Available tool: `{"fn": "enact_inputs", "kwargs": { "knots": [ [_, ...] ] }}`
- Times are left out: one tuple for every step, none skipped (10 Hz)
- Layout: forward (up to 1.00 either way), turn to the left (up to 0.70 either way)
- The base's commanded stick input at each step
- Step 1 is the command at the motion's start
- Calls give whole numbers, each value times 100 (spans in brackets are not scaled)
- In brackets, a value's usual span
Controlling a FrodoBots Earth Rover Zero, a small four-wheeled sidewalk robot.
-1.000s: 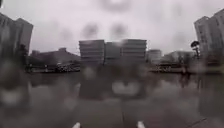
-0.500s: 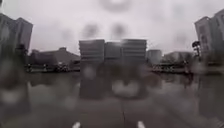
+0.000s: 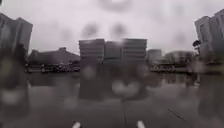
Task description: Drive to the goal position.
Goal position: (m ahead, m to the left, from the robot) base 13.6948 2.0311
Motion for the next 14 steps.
{"fn": "enact_inputs", "kwargs": {
  "knots": [
    [70,0],
    [70,0],
    [70,0],
    [70,0],
    [70,0],
    [70,0],
    [70,0],
    [70,0],
    [70,0],
    [70,0],
    [70,0],
    [70,0],
    [70,9],
    [70,14]
  ]
}}
